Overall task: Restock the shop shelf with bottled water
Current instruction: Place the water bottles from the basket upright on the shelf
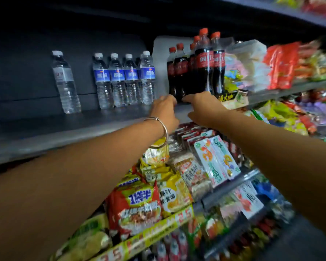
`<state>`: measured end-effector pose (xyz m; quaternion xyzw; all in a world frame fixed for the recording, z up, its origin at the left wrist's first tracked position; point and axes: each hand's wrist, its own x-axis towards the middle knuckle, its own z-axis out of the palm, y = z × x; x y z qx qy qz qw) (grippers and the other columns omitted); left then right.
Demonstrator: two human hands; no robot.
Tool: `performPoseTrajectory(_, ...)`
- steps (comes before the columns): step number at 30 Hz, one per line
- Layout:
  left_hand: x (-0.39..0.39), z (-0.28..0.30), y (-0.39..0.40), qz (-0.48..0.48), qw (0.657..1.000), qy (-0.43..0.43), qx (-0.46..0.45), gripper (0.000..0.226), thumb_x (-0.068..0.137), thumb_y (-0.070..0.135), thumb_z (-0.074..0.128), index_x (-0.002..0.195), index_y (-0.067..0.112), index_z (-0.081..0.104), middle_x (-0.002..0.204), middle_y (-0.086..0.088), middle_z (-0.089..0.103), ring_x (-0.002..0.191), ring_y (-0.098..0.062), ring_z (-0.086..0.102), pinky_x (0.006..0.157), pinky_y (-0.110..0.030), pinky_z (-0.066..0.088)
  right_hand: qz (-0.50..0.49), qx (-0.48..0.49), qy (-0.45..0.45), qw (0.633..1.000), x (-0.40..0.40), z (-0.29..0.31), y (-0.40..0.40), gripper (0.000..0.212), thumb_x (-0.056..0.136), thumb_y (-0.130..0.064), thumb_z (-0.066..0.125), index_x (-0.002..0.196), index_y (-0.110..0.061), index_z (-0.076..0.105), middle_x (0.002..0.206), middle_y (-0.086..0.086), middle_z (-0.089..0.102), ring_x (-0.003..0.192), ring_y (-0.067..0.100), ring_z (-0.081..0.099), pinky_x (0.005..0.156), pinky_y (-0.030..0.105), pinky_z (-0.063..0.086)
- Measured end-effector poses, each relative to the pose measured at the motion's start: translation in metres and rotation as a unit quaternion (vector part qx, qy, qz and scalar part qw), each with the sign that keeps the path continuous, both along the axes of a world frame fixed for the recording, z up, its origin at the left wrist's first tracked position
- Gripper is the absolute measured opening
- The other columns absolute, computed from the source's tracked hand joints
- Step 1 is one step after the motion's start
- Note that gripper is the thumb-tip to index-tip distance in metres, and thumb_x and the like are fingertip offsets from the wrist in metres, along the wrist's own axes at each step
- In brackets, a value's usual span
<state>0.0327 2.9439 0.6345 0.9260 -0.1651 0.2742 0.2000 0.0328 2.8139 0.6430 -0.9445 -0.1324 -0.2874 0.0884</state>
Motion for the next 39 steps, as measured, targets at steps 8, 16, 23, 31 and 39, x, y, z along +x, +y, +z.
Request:
performPoseTrajectory(8, -0.056, -0.187, -0.021, -0.067, 0.987, 0.145, 0.032, 0.047, 0.079, 0.007, 0.063, 0.122, 0.010, 0.046, 0.128, -0.011, 0.045, 0.119, -0.030, 0.045, 0.097, -0.040, 0.040, -0.028, -0.056, 0.168, 0.984, -0.066, -0.182, -0.024, 0.046, 0.086, -0.014, 0.059, 0.132, -0.014, 0.051, 0.119, 0.018, 0.060, 0.114, 0.036, 0.053, 0.090, 0.040, 0.045)
performPoseTrajectory(16, -0.077, -0.410, -0.017, -0.095, 0.939, 0.324, 0.070, 0.045, 0.081, 0.008, 0.058, 0.124, 0.005, 0.046, 0.127, -0.017, 0.046, 0.117, -0.033, 0.045, 0.093, -0.038, 0.039, -0.018, -0.061, 0.373, 0.926, -0.086, -0.420, -0.024, 0.040, 0.086, -0.014, 0.055, 0.126, -0.014, 0.054, 0.122, 0.015, 0.058, 0.114, 0.035, 0.054, 0.088, 0.040, 0.048)
performPoseTrajectory(23, -0.087, -0.591, 0.002, -0.072, 0.877, 0.469, 0.078, 0.052, 0.084, 0.008, 0.061, 0.132, 0.013, 0.041, 0.138, -0.010, 0.039, 0.128, -0.028, 0.040, 0.103, -0.043, 0.037, -0.020, -0.058, 0.565, 0.823, -0.106, -0.615, -0.005, 0.044, 0.092, -0.022, 0.053, 0.135, -0.015, 0.044, 0.138, 0.012, 0.046, 0.126, 0.032, 0.045, 0.101, 0.039, 0.040)
performPoseTrajectory(31, -0.076, -0.702, 0.004, -0.061, 0.854, 0.507, 0.100, 0.048, 0.084, 0.010, 0.059, 0.128, 0.015, 0.041, 0.134, -0.008, 0.041, 0.127, -0.028, 0.039, 0.105, -0.043, 0.036, -0.033, -0.136, 0.629, 0.765, -0.119, -0.729, 0.012, 0.036, 0.090, -0.016, 0.057, 0.126, -0.011, 0.054, 0.131, 0.009, 0.054, 0.121, 0.030, 0.053, 0.099, 0.039, 0.045)
performPoseTrajectory(39, -0.063, -0.733, 0.001, -0.059, 0.858, 0.495, 0.121, 0.049, 0.083, 0.012, 0.063, 0.127, 0.016, 0.042, 0.131, -0.007, 0.047, 0.121, -0.027, 0.046, 0.103, -0.039, 0.040, -0.075, -0.054, 0.592, 0.801, -0.100, -0.756, 0.009, 0.039, 0.090, -0.013, 0.055, 0.128, -0.014, 0.049, 0.132, 0.009, 0.052, 0.123, 0.029, 0.050, 0.098, 0.033, 0.042)
